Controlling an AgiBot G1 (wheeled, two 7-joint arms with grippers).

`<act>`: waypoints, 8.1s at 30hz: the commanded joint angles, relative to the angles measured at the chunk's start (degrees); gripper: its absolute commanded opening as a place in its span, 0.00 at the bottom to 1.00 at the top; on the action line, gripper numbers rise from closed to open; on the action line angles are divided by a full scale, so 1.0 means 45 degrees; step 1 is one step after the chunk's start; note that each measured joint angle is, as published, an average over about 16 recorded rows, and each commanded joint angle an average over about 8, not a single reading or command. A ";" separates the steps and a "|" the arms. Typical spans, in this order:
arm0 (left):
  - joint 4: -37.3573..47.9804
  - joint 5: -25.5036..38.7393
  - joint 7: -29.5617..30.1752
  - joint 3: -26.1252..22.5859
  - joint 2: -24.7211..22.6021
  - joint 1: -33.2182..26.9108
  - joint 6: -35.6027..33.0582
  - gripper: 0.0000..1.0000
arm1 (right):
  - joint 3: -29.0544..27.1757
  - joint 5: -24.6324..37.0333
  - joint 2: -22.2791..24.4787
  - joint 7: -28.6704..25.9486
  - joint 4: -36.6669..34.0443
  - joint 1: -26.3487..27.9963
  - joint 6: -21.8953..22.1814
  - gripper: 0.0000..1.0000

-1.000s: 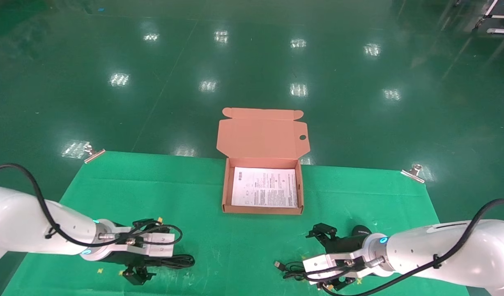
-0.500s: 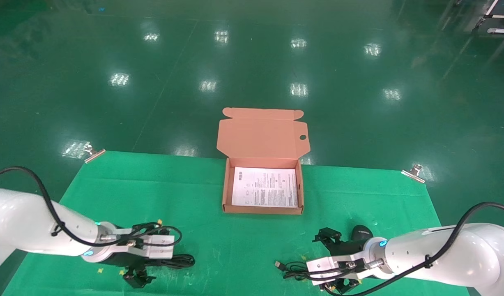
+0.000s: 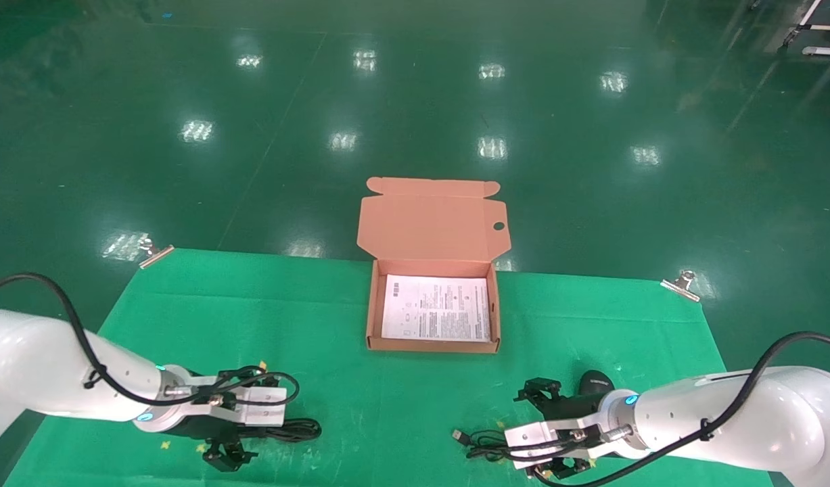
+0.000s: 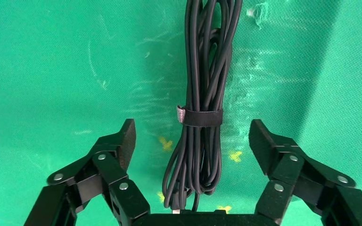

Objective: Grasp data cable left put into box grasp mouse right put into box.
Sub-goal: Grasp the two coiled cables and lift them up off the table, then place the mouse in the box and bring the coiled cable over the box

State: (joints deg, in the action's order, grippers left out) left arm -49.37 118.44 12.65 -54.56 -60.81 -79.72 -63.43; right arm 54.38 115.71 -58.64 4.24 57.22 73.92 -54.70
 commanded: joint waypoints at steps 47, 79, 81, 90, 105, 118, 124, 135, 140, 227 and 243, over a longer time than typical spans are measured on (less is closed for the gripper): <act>-0.0129 -0.0024 0.0039 0.0048 0.0040 -0.0019 0.0000 0.00 | -0.0083 -0.0116 0.0106 -0.0064 0.0105 0.0039 -0.0057 0.00; -0.3124 -0.0257 0.0151 0.2037 0.0587 -0.3954 0.1469 0.00 | -0.3095 -0.2211 -0.0541 -0.0422 -0.0062 0.4966 0.2360 0.00; -0.2922 -0.0109 0.0029 0.2066 0.0401 -0.4174 0.1725 0.00 | -0.3126 -0.2369 -0.0982 0.0026 -0.0627 0.5289 0.2525 0.00; -0.2386 0.0166 -0.0144 0.2141 0.0083 -0.4761 0.2121 0.00 | -0.3261 -0.2856 -0.1841 0.1330 -0.2015 0.6028 0.2859 0.00; -0.3018 0.0682 0.0300 0.1778 0.0527 -0.4125 0.1520 0.00 | -0.3060 -0.2673 -0.2297 0.1215 -0.2797 0.5713 0.3068 0.00; -0.3972 0.2290 0.1726 0.1385 0.1097 -0.3530 0.0901 0.00 | -0.3020 -0.3174 -0.3591 0.1708 -0.4519 0.5438 0.3296 0.00; -0.4390 0.2583 0.2091 0.1318 0.1250 -0.3468 0.0573 0.00 | -0.2890 -0.3478 -0.4035 0.2282 -0.5435 0.5330 0.3290 0.00; -0.4661 0.2727 0.2332 0.1311 0.1308 -0.3410 0.0468 0.00 | -0.2002 -0.4311 -0.4284 0.2579 -0.5711 0.4837 0.3283 0.00; -0.4683 0.2741 0.2354 0.1311 0.1312 -0.3404 0.0462 0.00 | -0.1274 -0.4685 -0.4327 0.2282 -0.5601 0.4619 0.3475 0.00; 0.2309 -0.3765 -0.4204 -0.3052 -0.3967 -0.1981 0.7242 0.00 | 0.2680 -0.1395 0.2048 -0.7553 0.0543 0.5620 0.4554 1.00; 0.2543 -0.4688 -0.3431 -0.5068 -0.3998 -0.2465 0.7851 1.00 | 0.2684 0.0972 0.2544 -1.0308 0.2626 0.5458 0.4070 1.00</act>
State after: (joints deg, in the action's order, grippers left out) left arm -37.93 97.50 -3.12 -76.98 -78.80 -90.72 -28.20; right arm 66.46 119.66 -47.23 -41.64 68.66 98.56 -36.38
